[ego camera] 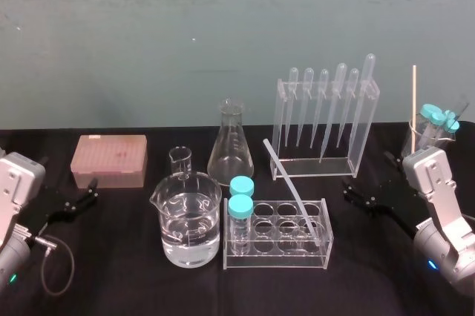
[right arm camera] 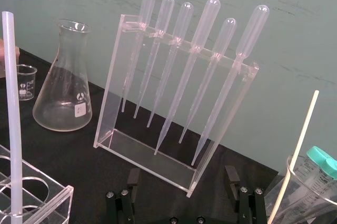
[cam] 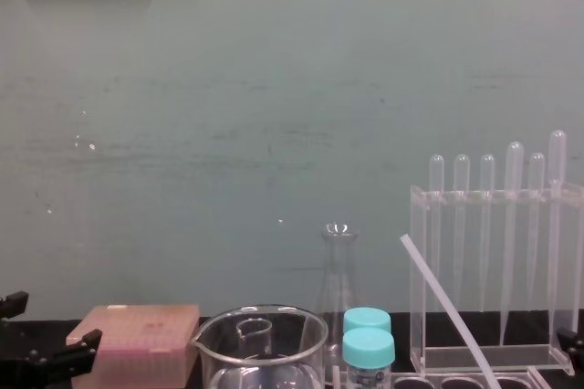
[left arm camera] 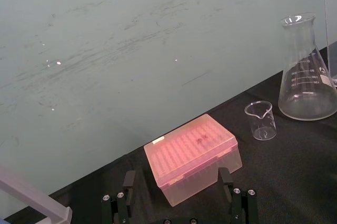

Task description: Pick up the stirring rod with one hand, then place it down.

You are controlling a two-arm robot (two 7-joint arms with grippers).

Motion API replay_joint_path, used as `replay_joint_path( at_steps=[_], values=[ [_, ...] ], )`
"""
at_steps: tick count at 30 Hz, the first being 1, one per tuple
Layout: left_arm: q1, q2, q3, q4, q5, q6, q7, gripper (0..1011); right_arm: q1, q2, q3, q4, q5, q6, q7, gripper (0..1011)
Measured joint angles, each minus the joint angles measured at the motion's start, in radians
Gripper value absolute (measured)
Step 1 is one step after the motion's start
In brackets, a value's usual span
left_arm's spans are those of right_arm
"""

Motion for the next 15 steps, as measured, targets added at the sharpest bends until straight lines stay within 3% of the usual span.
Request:
replay_joint_path(
  at_steps=[15],
  values=[
    [0.0,0.0,0.0,0.0,0.0,0.0,0.0,1000,0.0,0.0,0.0,0.0,0.0,0.0,0.0,1003]
  ],
)
